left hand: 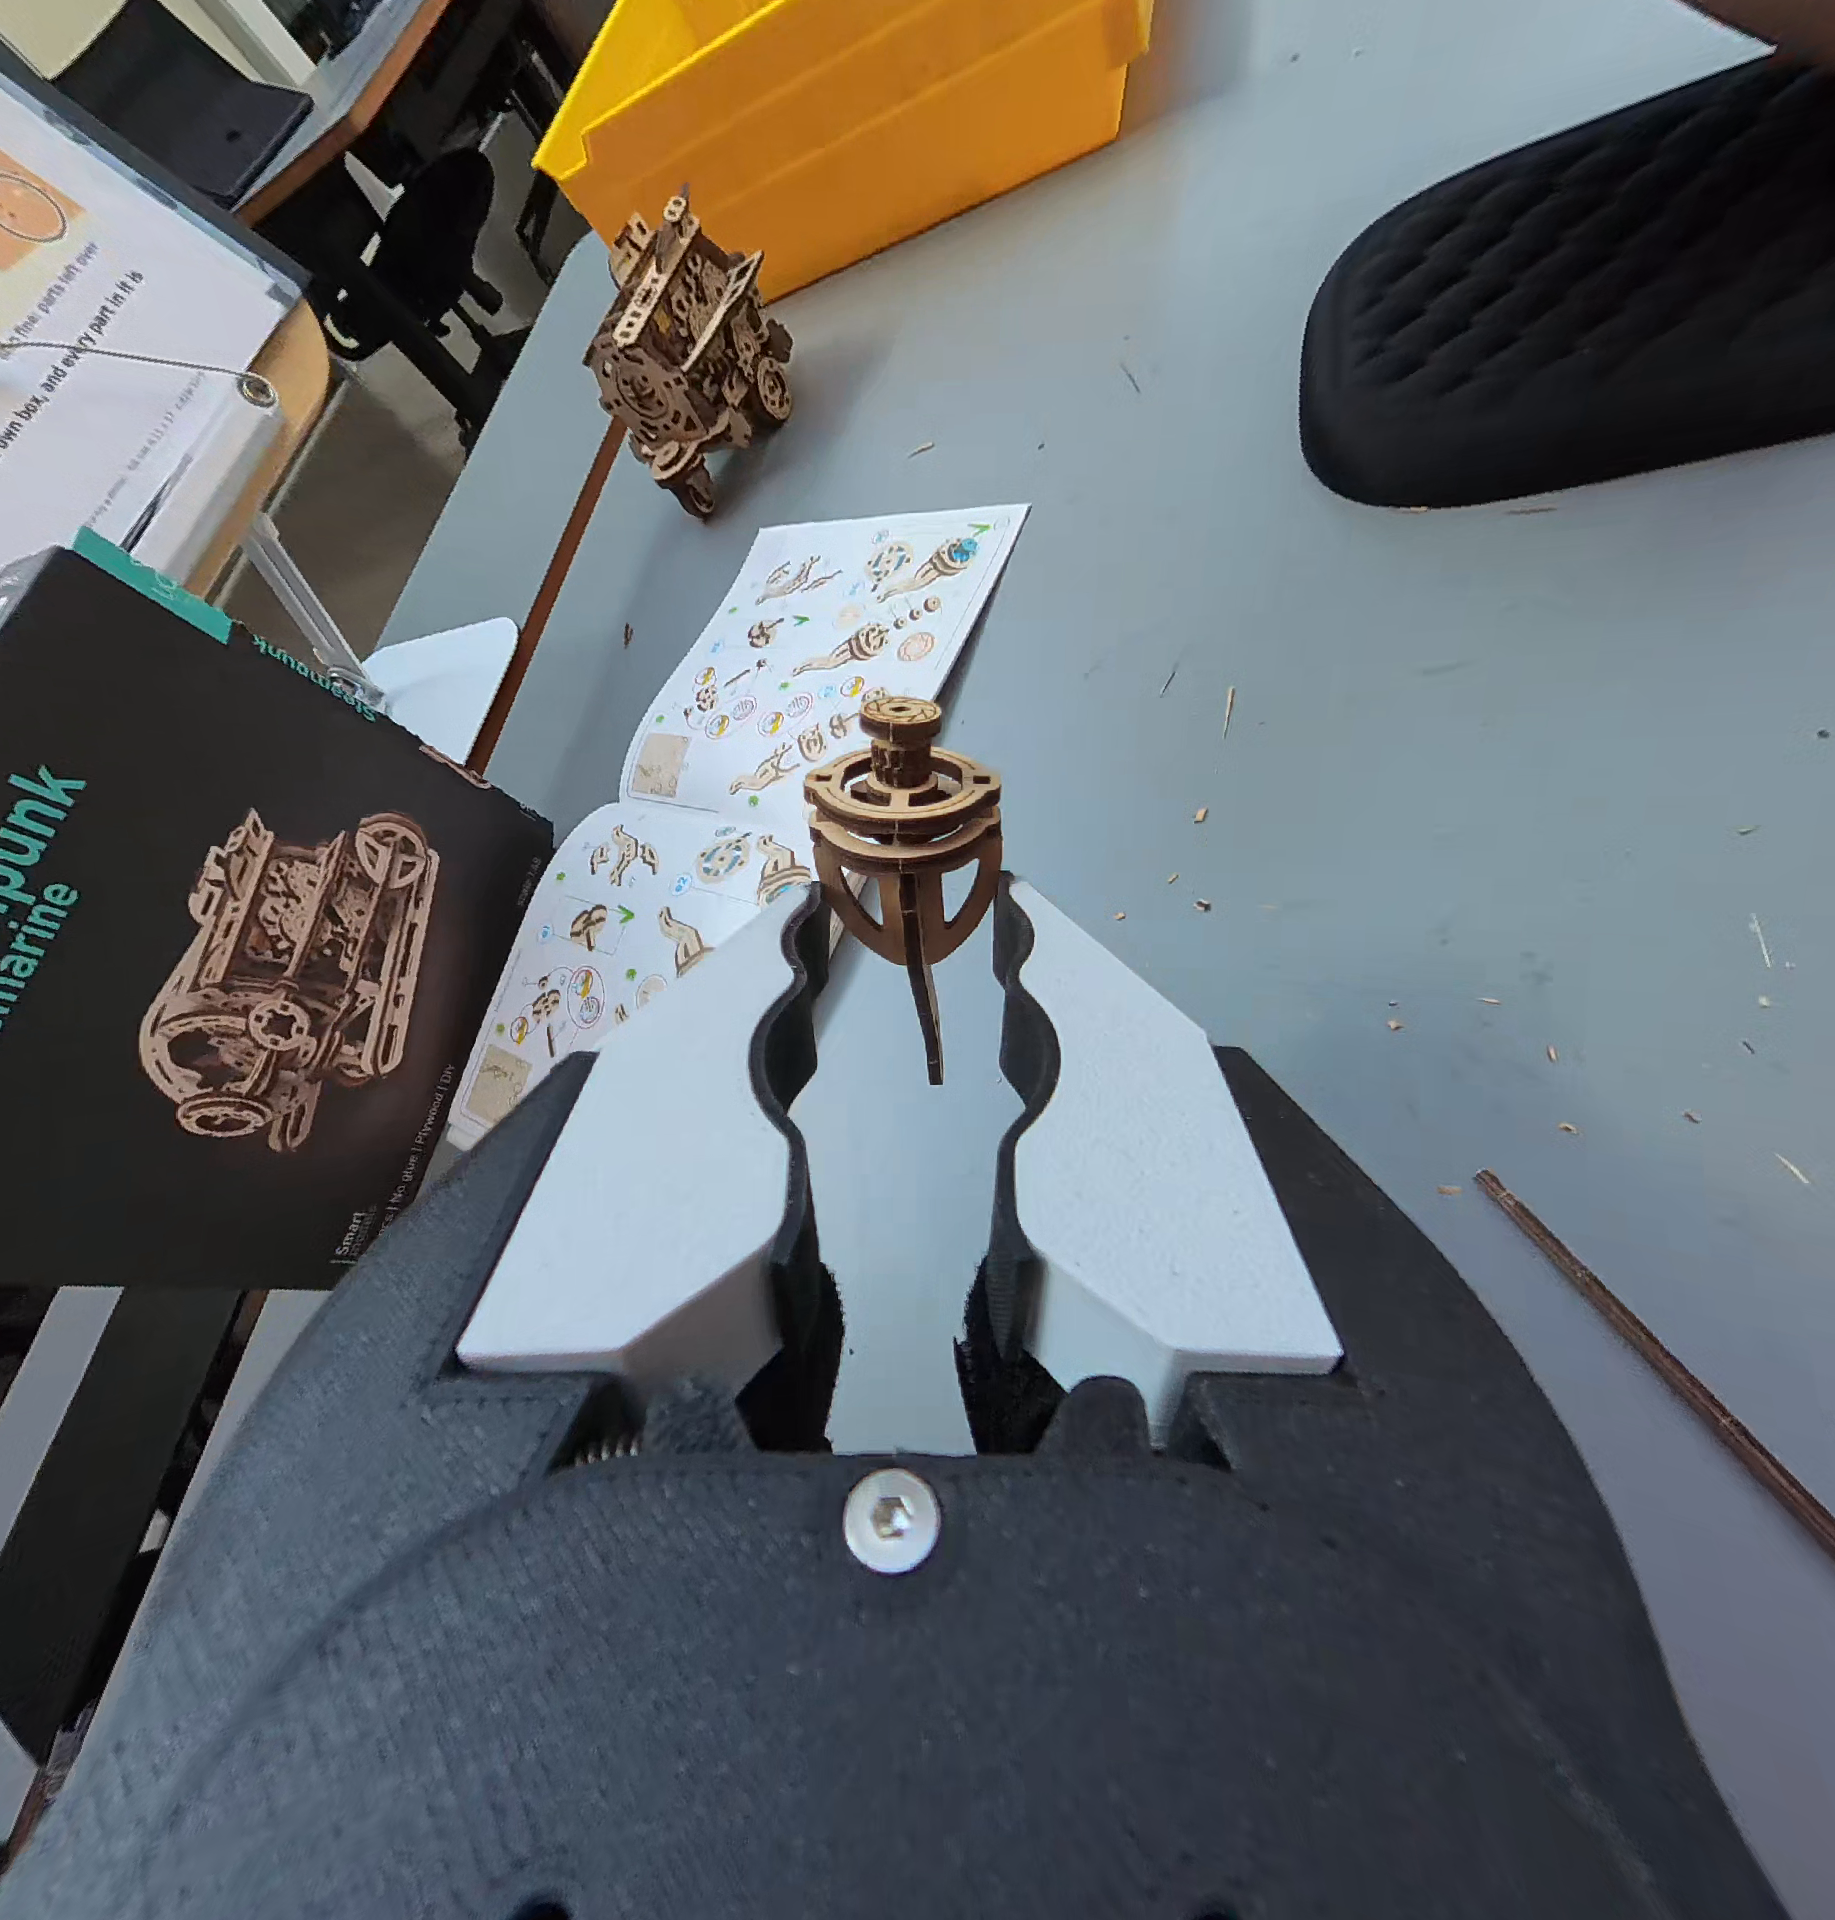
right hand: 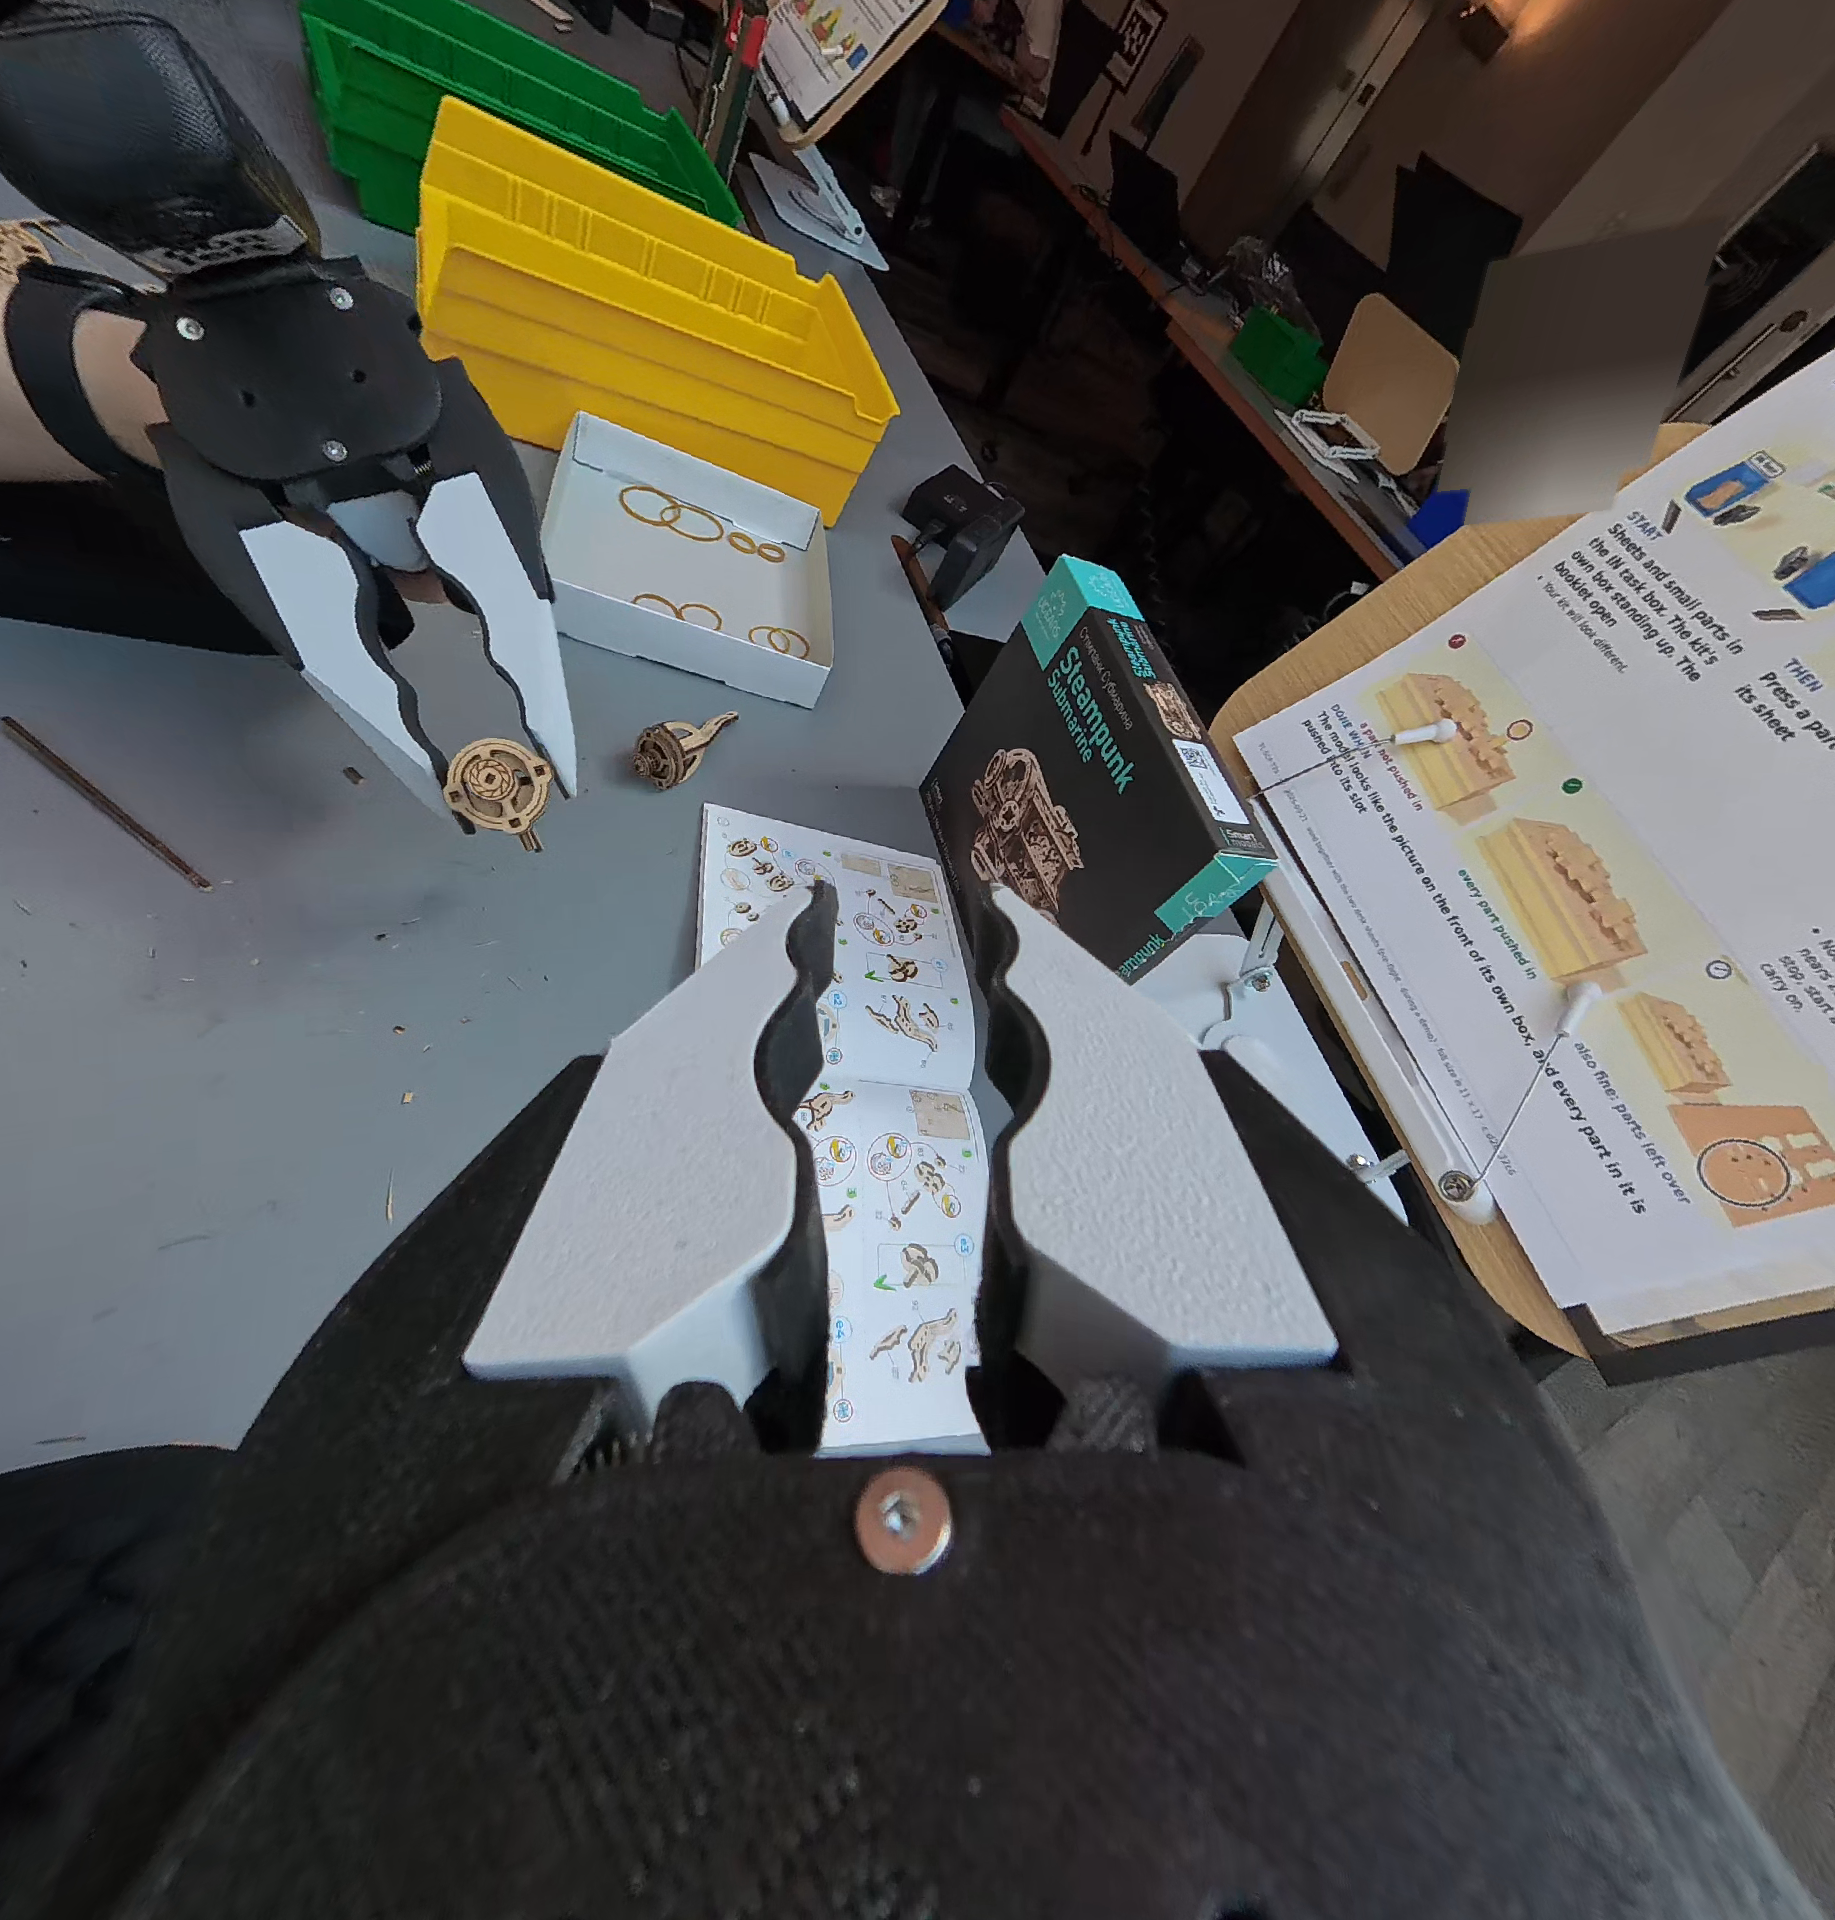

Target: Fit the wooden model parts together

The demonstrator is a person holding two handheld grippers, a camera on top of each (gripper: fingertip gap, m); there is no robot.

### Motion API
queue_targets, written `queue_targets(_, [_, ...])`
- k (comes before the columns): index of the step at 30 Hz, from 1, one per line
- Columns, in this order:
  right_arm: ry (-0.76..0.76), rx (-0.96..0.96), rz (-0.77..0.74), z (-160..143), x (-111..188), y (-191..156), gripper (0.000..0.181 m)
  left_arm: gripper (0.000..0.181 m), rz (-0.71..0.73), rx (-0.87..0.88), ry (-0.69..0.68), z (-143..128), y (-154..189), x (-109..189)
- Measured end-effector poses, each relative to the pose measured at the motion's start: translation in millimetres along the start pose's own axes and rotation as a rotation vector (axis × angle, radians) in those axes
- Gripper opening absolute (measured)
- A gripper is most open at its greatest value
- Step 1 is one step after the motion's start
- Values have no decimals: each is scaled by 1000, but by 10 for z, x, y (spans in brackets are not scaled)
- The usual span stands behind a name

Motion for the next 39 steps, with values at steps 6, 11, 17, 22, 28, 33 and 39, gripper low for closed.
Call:
queue_targets(6, [-124, 30, 91, 87, -207, -214, 26, 29, -82, -23, -175, -115, 32, 24])
queue_targets(11, [-188, 81, 223, 32, -399, -651, 29, 29, -168, -33, -359, -246, -79, 65])
queue_targets(17, [-178, 0, 236, -246, -498, -1118, 29, 29, -245, -69, -498, -277, -103, -3])
queue_targets(22, [-227, -55, 101, -417, -638, -1267, 32, 29, -283, -84, -578, -239, -118, -88])
queue_targets(28, [-265, -93, 97, -562, -746, -1383, 36, 29, -275, -108, -638, -227, -131, -158])
queue_targets(33, [-257, -117, 125, -625, -776, -1423, 35, 29, -280, -117, -663, -229, -124, -207])
queue_targets(39, [-261, -141, 153, -701, -783, -1442, 35, 29, -285, -142, -710, -224, -140, -248])
Point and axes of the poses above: each gripper's, where its closed fingertips meet, x back along the fingers, z out of its top, y = z × x across the jaws, the point moved 10 cm from there along x, back along the fingers, and after that the axes turned 7 degrees about x, right-handed, at the moved point
